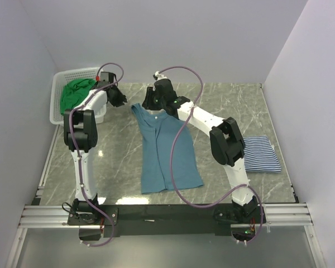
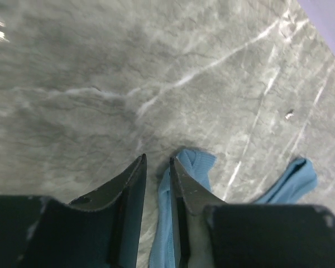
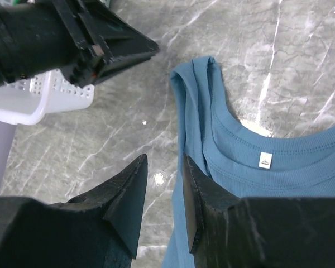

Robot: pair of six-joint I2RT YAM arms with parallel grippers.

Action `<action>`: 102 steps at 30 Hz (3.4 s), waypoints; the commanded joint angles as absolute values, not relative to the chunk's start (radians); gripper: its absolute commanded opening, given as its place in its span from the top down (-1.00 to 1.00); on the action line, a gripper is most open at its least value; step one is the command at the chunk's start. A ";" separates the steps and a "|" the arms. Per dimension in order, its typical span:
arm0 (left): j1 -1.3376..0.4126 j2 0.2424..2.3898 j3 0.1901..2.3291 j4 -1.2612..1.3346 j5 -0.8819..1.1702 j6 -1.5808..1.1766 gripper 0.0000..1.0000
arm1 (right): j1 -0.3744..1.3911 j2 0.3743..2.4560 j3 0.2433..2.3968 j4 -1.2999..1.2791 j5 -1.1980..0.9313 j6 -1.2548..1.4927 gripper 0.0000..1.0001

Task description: Fold and stack the tank tops

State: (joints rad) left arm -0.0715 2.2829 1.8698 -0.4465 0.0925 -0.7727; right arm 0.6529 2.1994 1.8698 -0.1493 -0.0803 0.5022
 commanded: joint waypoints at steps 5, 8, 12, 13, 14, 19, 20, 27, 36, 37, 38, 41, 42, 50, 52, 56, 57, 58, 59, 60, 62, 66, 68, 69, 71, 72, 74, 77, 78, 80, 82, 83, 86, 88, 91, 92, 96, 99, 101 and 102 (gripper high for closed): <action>-0.077 2.169 1.833 -0.477 0.009 -0.707 0.40 | 0.657 2.099 1.821 -0.121 -0.072 0.482 0.23; -0.089 2.154 1.819 -0.476 0.008 -0.700 0.37 | 0.655 2.080 1.795 -0.115 -0.067 0.482 0.23; -0.109 2.154 1.799 -0.450 0.028 -0.683 0.33 | 0.657 2.062 1.764 -0.114 -0.074 0.486 0.25; -0.113 2.151 1.778 -0.433 0.040 -0.681 0.34 | 0.655 2.050 1.743 -0.110 -0.074 0.489 0.27; -0.123 2.146 1.767 -0.417 0.049 -0.680 0.34 | 0.655 2.043 1.730 -0.112 -0.075 0.495 0.28; -0.141 2.161 1.785 -0.429 0.034 -0.667 0.42 | 0.657 1.996 1.616 -0.069 -0.081 0.506 0.30; -0.147 2.163 1.787 -0.431 0.028 -0.666 0.42 | 0.655 1.991 1.605 -0.069 -0.081 0.508 0.30; -0.170 2.215 1.841 -0.477 0.002 -0.650 0.47 | 0.661 1.916 1.494 -0.028 -0.101 0.515 0.31; -0.198 2.238 1.884 -0.518 -0.086 -0.618 0.46 | 0.687 1.806 1.352 -0.002 -0.104 0.526 0.31; -0.201 2.238 1.891 -0.520 -0.086 -0.615 0.47 | 0.689 1.796 1.336 -0.002 -0.103 0.529 0.31; -0.204 2.238 1.890 -0.522 -0.098 -0.612 0.47 | 0.692 1.789 1.327 -0.002 -0.103 0.529 0.31; -0.204 2.223 1.868 -0.505 -0.104 -0.609 0.47 | 0.696 1.763 1.299 -0.002 -0.100 0.532 0.31; -0.206 2.221 1.865 -0.506 -0.107 -0.609 0.48 | 0.698 1.755 1.295 -0.002 -0.100 0.532 0.31; -0.212 2.240 1.879 -0.538 -0.153 -0.597 0.54 | 0.715 1.724 1.250 0.023 -0.106 0.541 0.31; -0.215 2.241 1.873 -0.534 -0.163 -0.597 0.53 | 0.724 1.717 1.238 0.025 -0.106 0.545 0.31; -0.215 2.263 1.890 -0.515 -0.150 -0.581 0.44 | 0.750 1.698 1.226 0.015 -0.100 0.548 0.31; -0.216 2.267 1.893 -0.512 -0.147 -0.577 0.43 | 0.758 1.697 1.224 0.015 -0.098 0.548 0.31; -0.216 2.272 1.897 -0.514 -0.149 -0.575 0.42 | 0.771 1.694 1.223 0.009 -0.092 0.548 0.31; -0.216 2.276 1.902 -0.514 -0.149 -0.574 0.42 | 0.781 1.690 1.220 0.008 -0.083 0.548 0.31; -0.218 2.286 1.911 -0.515 -0.149 -0.572 0.42 | 0.788 1.687 1.213 0.008 -0.081 0.549 0.31; -0.218 2.296 1.921 -0.522 -0.155 -0.569 0.43 | 0.807 1.687 1.210 0.008 -0.080 0.552 0.31; -0.218 2.309 1.927 -0.511 -0.167 -0.563 0.43 | 0.845 1.681 1.201 0.008 -0.078 0.558 0.31; -0.219 2.310 1.927 -0.497 -0.172 -0.560 0.43 | 0.870 1.680 1.195 -0.012 -0.071 0.557 0.31; -0.219 2.313 1.934 -0.497 -0.182 -0.558 0.44 | 0.905 1.681 1.192 -0.027 -0.052 0.555 0.31; -0.221 2.310 1.934 -0.485 -0.201 -0.555 0.47 | 0.949 1.696 1.186 -0.047 -0.031 0.567 0.31; -0.222 2.309 1.934 -0.480 -0.206 -0.554 0.51 | 0.962 1.703 1.177 -0.048 -0.028 0.575 0.31; -0.227 2.304 1.936 -0.466 -0.212 -0.552 0.56 | 0.977 1.723 1.157 -0.041 -0.026 0.595 0.31; -0.229 2.306 1.950 -0.457 -0.215 -0.545 0.63 | 0.989 1.746 1.117 -0.032 -0.035 0.636 0.31; -0.230 2.309 1.956 -0.460 -0.215 -0.542 0.67 | 0.991 1.749 1.100 -0.031 -0.040 0.640 0.31; -0.232 2.319 1.971 -0.460 -0.212 -0.537 0.69 | 1.012 1.752 1.074 -0.025 -0.043 0.635 0.28; -0.232 2.325 1.982 -0.465 -0.212 -0.532 0.72 | 1.041 1.759 1.068 -0.041 -0.034 0.629 0.25; -0.232 2.329 1.988 -0.468 -0.210 -0.532 0.74 | 1.049 1.764 1.056 -0.046 -0.017 0.627 0.20; -0.235 2.322 1.990 -0.460 -0.204 -0.531 0.77 | 1.071 1.770 1.016 -0.029 -0.015 0.640 0.14; -0.236 2.319 1.994 -0.460 -0.198 -0.531 0.80 | 1.078 1.778 1.005 -0.025 -0.011 0.644 0.13; -0.244 2.324 2.020 -0.474 -0.202 -0.523 0.81 | 1.095 1.792 0.991 -0.049 0.017 0.672 0.15; -0.247 2.325 2.026 -0.477 -0.206 -0.522 0.82 | 1.097 1.792 0.983 -0.052 0.018 0.681 0.15; -0.259 2.335 2.060 -0.494 -0.207 -0.517 0.88 | 1.107 1.795 0.956 -0.037 0.011 0.716 0.21; -0.270 2.341 2.078 -0.500 -0.203 -0.518 0.93 | 1.117 1.802 0.940 -0.025 0.006 0.733 0.26; -0.278 2.350 2.098 -0.505 -0.207 -0.517 0.92 | 1.121 1.807 0.937 -0.021 0.003 0.741 0.27; -0.279 2.355 2.106 -0.509 -0.206 -0.515 0.92 | 1.124 1.809 0.937 -0.021 0.002 0.742 0.27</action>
State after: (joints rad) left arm -0.2695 2.3322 2.0464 -0.5064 -0.1898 -0.5350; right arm 1.1042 1.7828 0.9604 -0.0189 -0.0109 0.7170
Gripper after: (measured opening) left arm 0.046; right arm 0.369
